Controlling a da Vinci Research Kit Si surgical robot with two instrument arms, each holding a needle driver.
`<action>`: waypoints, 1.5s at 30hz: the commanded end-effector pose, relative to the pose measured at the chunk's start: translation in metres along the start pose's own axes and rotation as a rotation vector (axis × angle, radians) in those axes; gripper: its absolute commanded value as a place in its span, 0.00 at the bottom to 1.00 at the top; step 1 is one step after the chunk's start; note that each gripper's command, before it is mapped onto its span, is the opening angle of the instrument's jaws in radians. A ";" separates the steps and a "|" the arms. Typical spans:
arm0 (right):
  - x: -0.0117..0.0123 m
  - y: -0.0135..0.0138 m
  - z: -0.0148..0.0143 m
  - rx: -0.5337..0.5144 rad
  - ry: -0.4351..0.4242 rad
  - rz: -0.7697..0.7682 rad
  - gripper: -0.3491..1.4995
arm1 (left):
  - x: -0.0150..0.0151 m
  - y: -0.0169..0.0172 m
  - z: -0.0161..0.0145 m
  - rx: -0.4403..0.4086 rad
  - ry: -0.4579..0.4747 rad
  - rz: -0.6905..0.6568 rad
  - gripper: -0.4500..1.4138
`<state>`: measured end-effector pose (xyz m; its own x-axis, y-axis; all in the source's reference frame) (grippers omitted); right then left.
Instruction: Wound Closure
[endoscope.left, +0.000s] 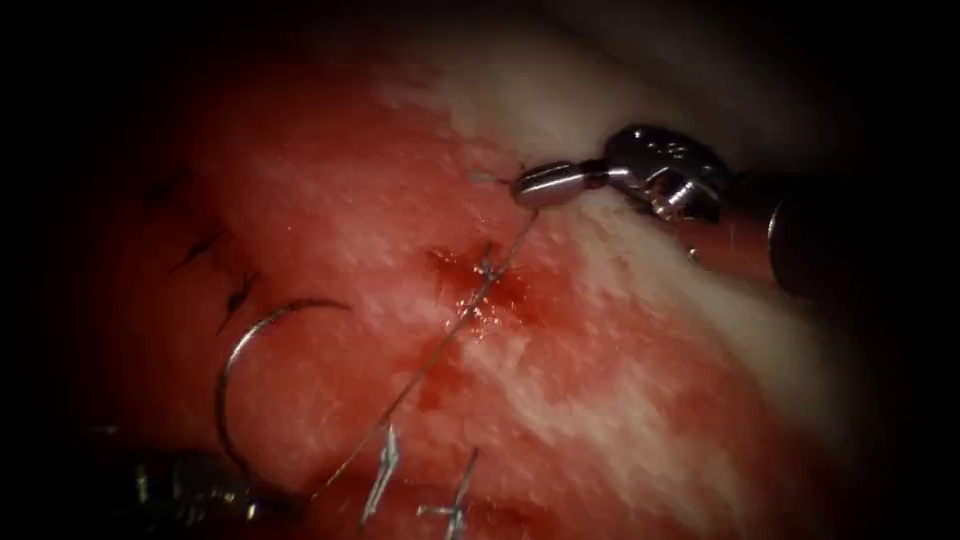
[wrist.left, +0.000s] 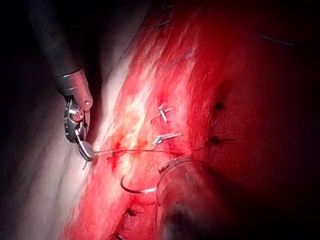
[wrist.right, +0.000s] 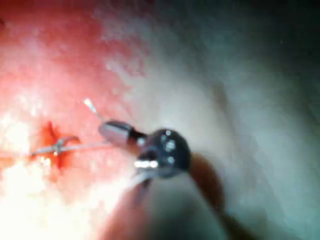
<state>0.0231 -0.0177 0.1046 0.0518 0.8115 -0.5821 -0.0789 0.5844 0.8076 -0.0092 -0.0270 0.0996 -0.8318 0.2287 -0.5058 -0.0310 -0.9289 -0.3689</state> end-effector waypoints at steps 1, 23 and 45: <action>-0.0001 0.0009 0.0007 -0.014 0.017 0.019 0.00 | 0.0002 0.0001 0.0007 -0.001 -0.002 0.002 0.00; -0.0017 -0.0005 0.0003 -0.185 -0.078 -0.679 0.00 | 0.0018 0.0027 -0.0018 0.001 -0.008 -0.003 0.00; -0.0006 0.0005 -0.0010 -0.263 -0.126 -0.858 0.00 | 0.0007 0.0033 -0.0020 0.004 -0.009 0.006 0.00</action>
<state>0.0213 -0.0181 0.1047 0.3062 0.1023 -0.9465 -0.1883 0.9811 0.0452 -0.0082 -0.0292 0.0959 -0.8375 0.2210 -0.4998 -0.0297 -0.9316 -0.3623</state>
